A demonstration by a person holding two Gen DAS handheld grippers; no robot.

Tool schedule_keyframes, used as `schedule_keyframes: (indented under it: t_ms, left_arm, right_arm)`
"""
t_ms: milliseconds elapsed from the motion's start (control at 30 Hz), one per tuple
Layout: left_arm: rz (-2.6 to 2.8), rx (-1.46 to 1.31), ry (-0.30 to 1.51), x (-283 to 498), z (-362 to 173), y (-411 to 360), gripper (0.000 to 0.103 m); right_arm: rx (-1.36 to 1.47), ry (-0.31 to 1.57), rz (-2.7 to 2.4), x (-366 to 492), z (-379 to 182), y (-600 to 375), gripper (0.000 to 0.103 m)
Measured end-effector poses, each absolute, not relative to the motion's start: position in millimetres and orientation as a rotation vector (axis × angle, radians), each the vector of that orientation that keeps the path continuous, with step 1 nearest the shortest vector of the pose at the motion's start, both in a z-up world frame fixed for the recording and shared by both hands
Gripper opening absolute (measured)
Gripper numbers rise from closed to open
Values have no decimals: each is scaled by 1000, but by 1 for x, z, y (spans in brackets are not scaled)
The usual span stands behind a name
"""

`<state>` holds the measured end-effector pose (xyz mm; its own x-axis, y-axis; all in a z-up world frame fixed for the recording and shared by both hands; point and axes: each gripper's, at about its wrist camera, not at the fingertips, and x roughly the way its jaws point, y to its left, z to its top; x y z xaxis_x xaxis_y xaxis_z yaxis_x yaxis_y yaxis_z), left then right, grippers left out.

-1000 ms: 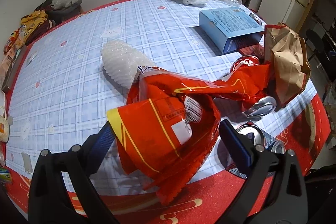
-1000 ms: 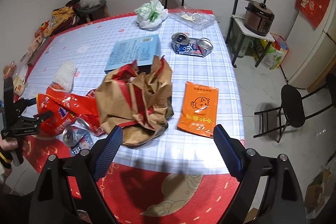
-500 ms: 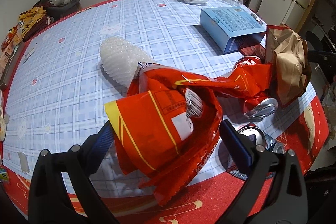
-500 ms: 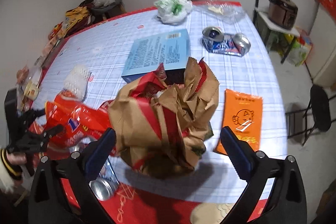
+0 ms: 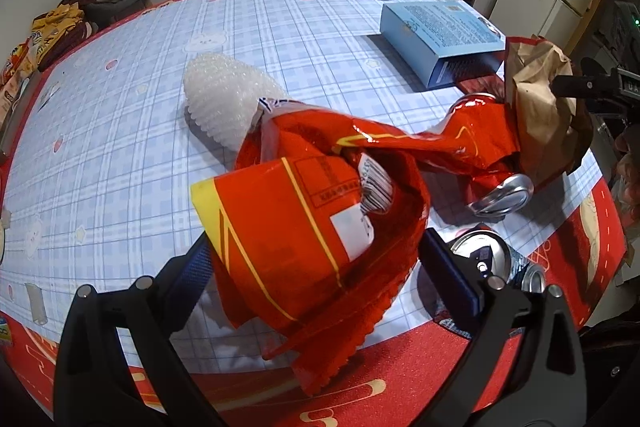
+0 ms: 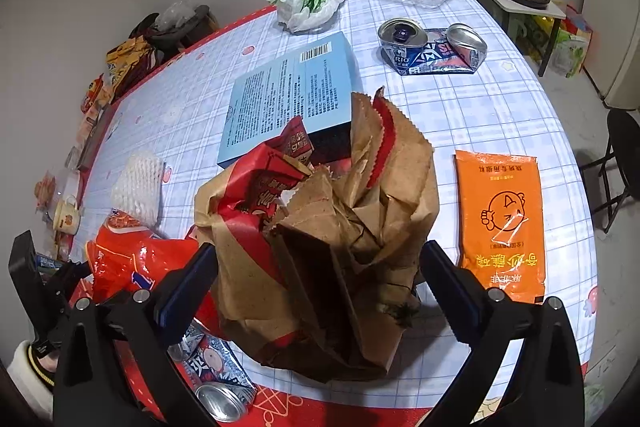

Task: Collect trash
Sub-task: 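Grasp the brown paper bag with the right tool while the left tool reaches the red wrapper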

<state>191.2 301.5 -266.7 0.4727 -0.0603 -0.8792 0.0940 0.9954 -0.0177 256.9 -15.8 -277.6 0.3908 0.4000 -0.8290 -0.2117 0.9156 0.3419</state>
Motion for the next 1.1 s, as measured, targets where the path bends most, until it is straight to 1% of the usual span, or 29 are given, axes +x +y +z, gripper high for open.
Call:
schedule_keyframes:
  t_ms: [267,433,467,500,533,567,633,700,733,767,800,967,1100]
  left_arm:
    - [-96,12,1073,192,-266,302,97]
    - [-107,-6,1082,188,-264,304,96]
    - [-108,-9,1085,187,-264,304,96]
    - [-110,-14,1088,185,-265,304,96]
    - [-111,-15,1091,184,-265,305,96]
    - [-113,-15,1095,183,-265,304,95]
    - [-121,-16,1100,182,-265,303,92]
    - [-128,-17,1103,180,-265,303,85]
    - [-131,-21,1105,180,-265,303,82]
    - [-136,-28,1108,180,-264,303,77]
    - [-143,-40,1112,179,-264,304,74]
    - [-160,-60,1114,177,-263,302,66]
    - [-162,-65,1117,177,-264,301,64]
  right_arm:
    - [189,1119,406,254,-279,-13,97]
    - [172,1119,437,247,-275,-10,85]
    - [171,1122,449,245,-274,-9,81]
    - [183,1125,469,245,-274,-9,72]
    - [182,1137,480,243,-274,-8,71]
    - [177,1135,485,241,-273,-6,67]
    - [176,1142,508,238,-272,-5,63]
    - [177,1143,522,236,-271,-4,54]
    - [177,1150,535,234,-270,-3,52]
    - [177,1153,545,232,-270,-2,49]
    - [174,1156,559,229,-270,0,48]
    - [182,1144,585,219,-265,1,46]
    - [181,1118,581,216,-257,-3,46]
